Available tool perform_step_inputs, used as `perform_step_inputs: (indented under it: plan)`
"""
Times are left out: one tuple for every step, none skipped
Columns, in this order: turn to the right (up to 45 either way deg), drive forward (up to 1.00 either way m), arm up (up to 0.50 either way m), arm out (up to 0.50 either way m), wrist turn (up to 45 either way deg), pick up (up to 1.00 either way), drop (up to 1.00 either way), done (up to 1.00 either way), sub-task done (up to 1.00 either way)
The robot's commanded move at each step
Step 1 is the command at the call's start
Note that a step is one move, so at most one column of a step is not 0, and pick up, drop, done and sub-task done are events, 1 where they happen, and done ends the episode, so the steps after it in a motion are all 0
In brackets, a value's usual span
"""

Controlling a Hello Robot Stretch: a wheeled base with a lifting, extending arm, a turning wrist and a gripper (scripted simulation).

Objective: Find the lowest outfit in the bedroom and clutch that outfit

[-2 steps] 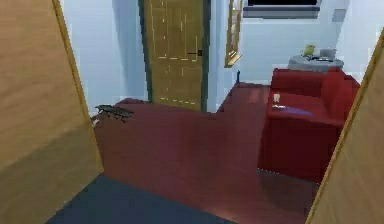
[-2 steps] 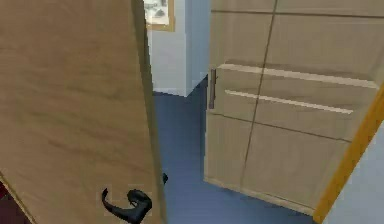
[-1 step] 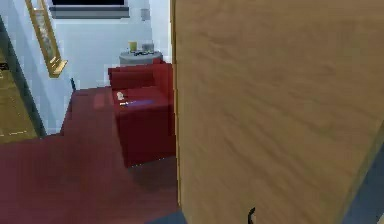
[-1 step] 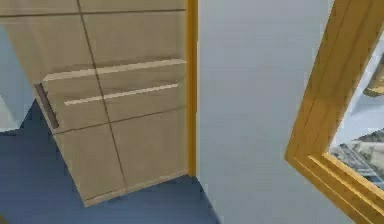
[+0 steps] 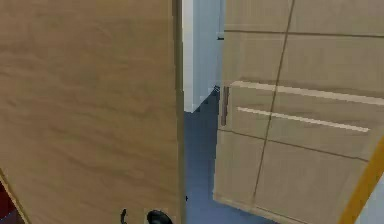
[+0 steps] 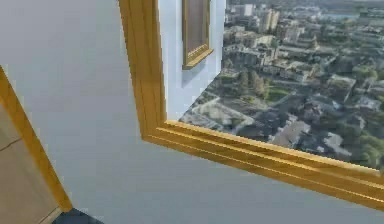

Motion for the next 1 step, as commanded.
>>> perform_step_inputs:
  plan:
    - [36.0, 0.0, 0.0, 0.0, 0.0, 0.0, 0.0, 0.0, 0.0]
